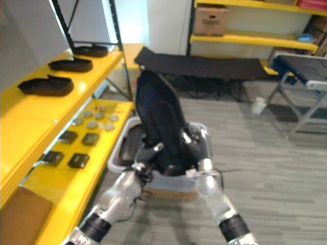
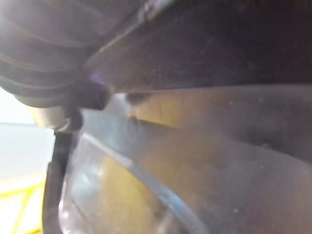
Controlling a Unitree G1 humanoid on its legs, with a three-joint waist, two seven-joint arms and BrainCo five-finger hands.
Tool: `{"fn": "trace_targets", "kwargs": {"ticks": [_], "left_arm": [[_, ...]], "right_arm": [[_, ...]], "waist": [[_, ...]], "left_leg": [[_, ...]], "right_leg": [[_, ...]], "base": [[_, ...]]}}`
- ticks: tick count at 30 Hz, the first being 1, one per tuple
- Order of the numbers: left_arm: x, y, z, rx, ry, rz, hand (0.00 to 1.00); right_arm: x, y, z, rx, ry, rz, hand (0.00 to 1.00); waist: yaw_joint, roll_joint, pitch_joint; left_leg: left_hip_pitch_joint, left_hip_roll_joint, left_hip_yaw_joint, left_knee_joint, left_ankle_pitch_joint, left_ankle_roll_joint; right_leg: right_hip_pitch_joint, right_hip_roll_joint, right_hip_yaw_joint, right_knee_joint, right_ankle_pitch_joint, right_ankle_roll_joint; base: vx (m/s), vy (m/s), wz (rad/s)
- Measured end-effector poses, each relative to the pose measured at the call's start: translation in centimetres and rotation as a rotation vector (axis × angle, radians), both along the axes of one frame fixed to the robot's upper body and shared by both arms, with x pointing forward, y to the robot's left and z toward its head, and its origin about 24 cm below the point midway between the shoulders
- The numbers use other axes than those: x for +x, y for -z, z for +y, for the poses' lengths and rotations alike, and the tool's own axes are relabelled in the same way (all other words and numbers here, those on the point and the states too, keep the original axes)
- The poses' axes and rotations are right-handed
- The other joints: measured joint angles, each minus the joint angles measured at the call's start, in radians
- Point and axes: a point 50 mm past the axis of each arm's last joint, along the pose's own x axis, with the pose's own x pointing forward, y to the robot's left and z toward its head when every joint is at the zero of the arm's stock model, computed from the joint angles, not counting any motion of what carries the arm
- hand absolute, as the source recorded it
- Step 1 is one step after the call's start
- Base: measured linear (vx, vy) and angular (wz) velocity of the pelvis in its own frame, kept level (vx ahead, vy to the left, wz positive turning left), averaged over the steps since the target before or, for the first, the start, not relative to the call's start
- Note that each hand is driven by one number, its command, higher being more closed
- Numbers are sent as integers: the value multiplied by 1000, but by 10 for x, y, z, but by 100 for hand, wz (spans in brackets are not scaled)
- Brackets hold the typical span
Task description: Walk over and take plastic housings, then place them on the shelf
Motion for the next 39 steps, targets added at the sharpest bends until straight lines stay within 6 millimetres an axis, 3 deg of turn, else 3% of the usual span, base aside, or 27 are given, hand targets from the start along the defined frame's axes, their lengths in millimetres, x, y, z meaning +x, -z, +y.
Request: {"fn": "trace_targets", "kwargs": {"ticks": [4,8,11,14,17,20,23,27,30,33,39], "left_arm": [[0,-18,3,136,-96,-147,100],[-2,-20,3,218,-144,-199,100],[-4,-16,10,314,-210,-218,100],[-5,-15,22,365,-309,-220,100],[-9,-18,41,384,-429,-228,100],[-13,-22,56,367,-521,-238,100],[-25,-25,67,317,-581,-271,100],[-50,-33,72,211,-632,-354,100],[-64,-32,75,194,-651,-374,100],[-73,-24,81,211,-674,-352,100],[-78,-33,104,264,-827,-401,100]], "right_arm": [[-2,-19,0,106,-19,-39,0],[-6,-38,-11,264,-58,-46,0],[-13,-57,-33,384,-40,-106,0],[-22,-64,-61,447,53,-154,0],[-33,-64,-80,504,115,-171,0],[-49,-51,-101,605,188,-141,0],[-63,-27,-107,749,227,-62,0],[-91,39,-108,889,375,193,0],[-116,76,-101,980,455,349,0],[-129,84,-97,1034,466,365,0],[-106,65,-95,1028,343,238,0]], "waist": [[1,0,0],[0,0,0],[-3,0,0],[-4,1,-1],[-26,2,-1],[-31,14,-8],[-48,28,-15],[-52,40,-22],[-52,49,-20],[-53,55,-16],[-46,50,-11]], "left_leg": [[1,0,7,0,0,0],[6,-2,10,0,0,0],[15,-2,17,-1,0,0],[18,-1,30,-1,-4,-5],[18,-1,32,-1,-8,-8],[17,-1,35,-1,-10,-7],[14,0,36,-1,-12,-8],[-9,1,42,-1,-15,-10],[-16,1,42,-1,-18,-10],[-17,1,43,-1,-20,-12],[-26,-2,21,-1,-21,-12]], "right_leg": [[-10,-1,8,8,-1,0],[-11,-3,14,18,-2,1],[-9,-3,18,20,-3,0],[-11,-3,25,20,-7,0],[-12,-3,27,20,-7,0],[-14,-3,32,19,-8,1],[-19,-3,35,16,-11,4],[-47,-1,48,18,-15,4],[-50,-1,47,18,-15,5],[-50,0,47,17,-15,5],[-45,-4,20,14,-17,7]], "base": [[-18,23,-5],[-5,15,-2],[-10,26,-6],[-13,24,-10],[-4,8,-2],[5,20,-3],[0,0,0],[27,19,-4],[44,13,0],[32,11,-1],[2,10,10]]}}
